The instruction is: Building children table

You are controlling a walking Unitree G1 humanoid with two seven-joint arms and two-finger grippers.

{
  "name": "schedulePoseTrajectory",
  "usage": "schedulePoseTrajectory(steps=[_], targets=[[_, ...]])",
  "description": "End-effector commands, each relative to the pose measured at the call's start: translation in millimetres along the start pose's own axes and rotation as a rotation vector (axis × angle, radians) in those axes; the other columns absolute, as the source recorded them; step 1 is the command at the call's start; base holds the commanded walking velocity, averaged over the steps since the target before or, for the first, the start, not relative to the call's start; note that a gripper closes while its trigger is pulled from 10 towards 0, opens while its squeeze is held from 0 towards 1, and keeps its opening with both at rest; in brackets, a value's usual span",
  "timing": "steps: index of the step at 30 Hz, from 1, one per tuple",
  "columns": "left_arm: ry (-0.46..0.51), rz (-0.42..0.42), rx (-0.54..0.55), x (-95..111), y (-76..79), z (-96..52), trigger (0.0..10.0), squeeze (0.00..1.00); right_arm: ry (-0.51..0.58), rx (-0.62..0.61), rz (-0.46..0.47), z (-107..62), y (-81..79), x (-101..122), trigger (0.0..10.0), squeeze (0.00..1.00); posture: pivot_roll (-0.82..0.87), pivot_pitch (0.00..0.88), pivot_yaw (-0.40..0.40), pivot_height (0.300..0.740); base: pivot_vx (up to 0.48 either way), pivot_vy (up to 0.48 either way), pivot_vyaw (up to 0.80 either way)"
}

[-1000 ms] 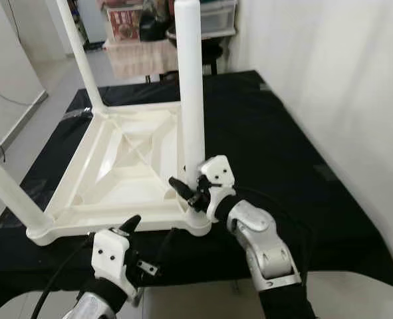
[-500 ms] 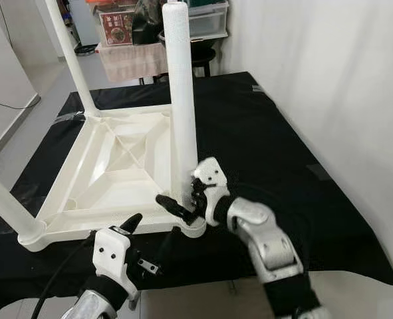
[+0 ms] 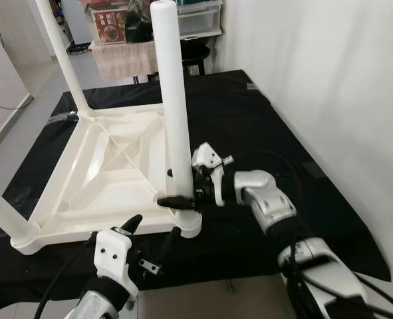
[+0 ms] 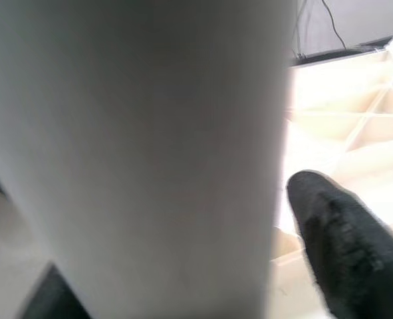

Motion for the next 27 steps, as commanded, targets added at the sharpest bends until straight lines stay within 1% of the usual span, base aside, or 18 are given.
schedulePoseTrajectory(steps=[1,2,4,7,11,12,13,14,15,16,17,18,19,20,21,23,25,27], targets=[[-0.010,0.006,0.009,-1,-0.8,-1.9,10.0,0.00,0.023,-0.006,-0.009,6.4,1.5,7,0.5,0.00,0.02,0.050,0.023,0.740,0.000,0.000,0.00],[-0.011,0.005,0.008,-1,-0.5,-2.2,10.0,0.00,0.044,0.000,0.024,5.5,4.7,9,0.0,0.00,0.02,0.053,0.023,0.740,0.000,0.000,0.00],[-0.013,0.004,0.007,-1,-0.1,-2.7,10.0,0.00,0.045,0.014,0.037,1.8,7.9,7,0.0,0.00,0.02,0.054,0.023,0.740,0.000,0.000,0.00],[-0.014,0.003,0.007,-1,0.1,-3.5,10.0,0.00,0.041,0.008,0.028,-1.7,9.2,5,0.0,0.00,0.02,0.058,0.022,0.740,0.000,0.000,0.00],[-0.014,0.001,0.006,-1,1.2,-4.7,10.0,0.00,-0.017,-0.031,-0.030,-7.4,9.3,-4,0.0,0.00,0.02,0.063,0.022,0.740,0.000,0.000,0.00],[-0.015,0.001,0.006,-1,1.5,-6.2,10.0,0.00,-0.093,-0.185,-0.023,-6.7,11.9,-14,0.0,0.00,0.02,0.072,0.003,0.740,0.000,0.000,0.00],[-0.015,0.001,0.006,-1,1.5,-6.2,10.0,0.00,-0.093,-0.185,-0.023,-6.7,11.9,-14,0.0,0.00,0.02,0.072,0.003,0.740,0.000,0.000,0.00],[-0.016,0.001,0.007,-1,1.3,-7.4,10.0,0.00,-0.157,-0.552,0.024,-7.5,18.1,-23,0.0,0.00,0.01,0.074,0.002,0.740,0.000,0.000,0.00],[-0.016,0.001,0.007,0,0.2,-9.3,10.0,0.00,-0.297,-1.076,0.075,-36.1,-1.0,-38,0.0,0.00,0.00,0.084,0.009,0.740,0.000,0.000,0.00],[-0.016,0.001,0.007,1,-0.1,-9.5,10.0,0.00,-0.325,-1.176,0.090,-46.2,-7.6,-40,0.0,0.00,0.00,0.084,0.009,0.740,0.000,0.000,0.00],[-0.016,0.001,0.007,1,-0.1,-9.5,10.0,0.00,-0.325,-1.176,0.090,-46.2,-7.6,-40,0.0,0.00,0.00,0.084,0.009,0.740,0.000,0.000,0.00],[-0.016,-0.001,0.007,1,-1.1,-9.1,10.0,0.00,-0.275,-1.011,0.074,-30.5,-31.6,-37,0.0,0.00,0.01,0.103,0.029,0.740,0.000,0.000,0.00],[-0.016,-0.001,0.007,1,-1.1,-9.1,10.0,0.00,-0.275,-1.011,0.074,-30.5,-31.6,-37,0.0,0.00,0.01,0.103,0.029,0.740,0.000,0.000,0.00],[-0.022,0.007,0.006,0,-2.4,-9.3,10.0,0.00,-0.190,-0.845,0.017,-14.8,-38.2,-27,0.0,0.00,-0.02,0.081,0.045,0.740,0.000,0.000,0.00],[-0.024,0.005,0.007,-1,-3.2,-7.4,10.0,0.00,-0.150,-0.623,-0.066,2.2,-41.4,-24,0.0,0.00,-0.02,0.065,0.049,0.740,0.000,0.000,0.00],[-0.024,0.004,0.007,-1,-3.1,-6.8,10.0,0.00,-0.155,-0.605,-0.080,2.6,-37.4,-25,0.0,0.00,-0.01,0.069,0.041,0.740,0.000,0.000,0.00],[-0.019,0.006,0.010,-1,-3.3,-6.0,10.0,0.00,-0.146,-0.508,-0.104,16.9,-49.0,-24,0.0,0.00,-0.01,0.052,0.032,0.740,0.000,0.000,0.00],[-0.019,0.006,0.010,-1,-3.3,-6.0,10.0,0.00,-0.146,-0.508,-0.104,16.9,-49.0,-24,0.0,0.00,-0.01,0.052,0.032,0.740,0.000,0.000,0.00]])
Point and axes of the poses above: a point about 5 cm out from each wrist's last joint towards the gripper, its own z axis pointing out of the wrist towards the gripper, its own x axis along the axis of the wrist's last joint, y = z × x, the point moved 1 cm from there along z, pointing out of the wrist towards the gripper, and after that the axes turned 9 degrees about -z, right-handed, at the moved point
